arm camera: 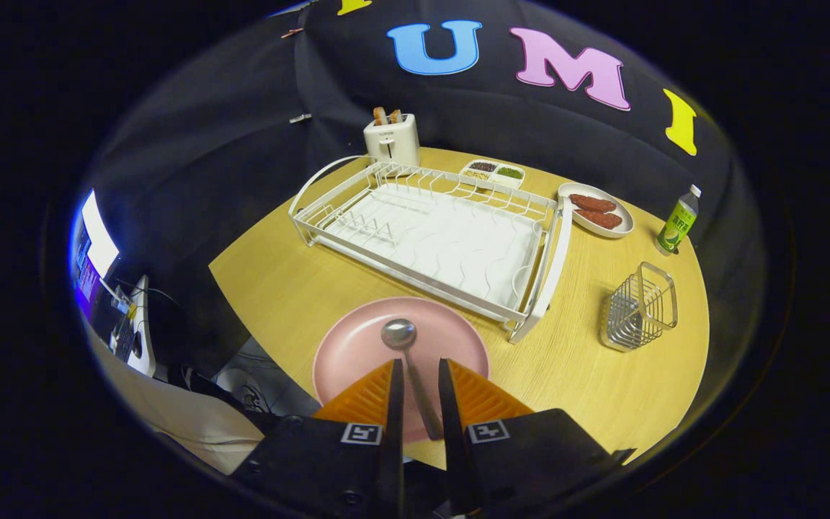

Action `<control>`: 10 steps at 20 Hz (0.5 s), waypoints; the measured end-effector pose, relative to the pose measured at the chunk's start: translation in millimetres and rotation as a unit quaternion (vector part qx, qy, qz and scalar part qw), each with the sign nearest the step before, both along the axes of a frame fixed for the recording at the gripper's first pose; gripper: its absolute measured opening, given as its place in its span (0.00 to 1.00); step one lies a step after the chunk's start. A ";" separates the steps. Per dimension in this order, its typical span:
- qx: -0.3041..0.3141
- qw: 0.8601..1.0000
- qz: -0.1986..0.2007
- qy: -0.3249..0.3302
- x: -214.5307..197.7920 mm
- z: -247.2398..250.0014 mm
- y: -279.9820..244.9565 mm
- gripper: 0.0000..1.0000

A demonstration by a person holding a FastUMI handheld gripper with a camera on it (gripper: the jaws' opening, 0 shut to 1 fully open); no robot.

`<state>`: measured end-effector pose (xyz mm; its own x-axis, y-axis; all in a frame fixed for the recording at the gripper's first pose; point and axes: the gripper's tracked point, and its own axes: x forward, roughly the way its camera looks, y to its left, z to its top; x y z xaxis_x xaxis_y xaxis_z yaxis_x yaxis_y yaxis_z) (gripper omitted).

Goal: Take the plate from the dish rack, then take the spoon from the basket and place it into the plate.

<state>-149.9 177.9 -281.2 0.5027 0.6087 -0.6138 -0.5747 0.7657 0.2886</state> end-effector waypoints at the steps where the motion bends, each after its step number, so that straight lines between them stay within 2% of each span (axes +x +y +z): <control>1: 0.002 1.000 -0.006 0.000 3.2 0.7 -0.9 0.37; 2: 0.005 1.000 -0.010 0.001 4.4 2.7 -0.8 0.42; 3: 0.011 1.000 -0.011 0.001 6.2 4.5 1.0 0.59; 4: 0.012 1.000 -0.014 -0.001 8.7 6.4 1.5 0.69; 5: 0.012 1.000 -0.016 -0.007 11.0 9.4 -0.6 0.88; 7: 0.016 0.999 -0.023 -0.017 16.6 15.8 -1.4 0.99; 10: 0.024 0.998 -0.040 -0.038 28.3 33.9 -7.7 0.99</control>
<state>-121.6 170.2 -247.3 0.5952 0.5923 -0.5431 -0.5338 0.7966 0.2838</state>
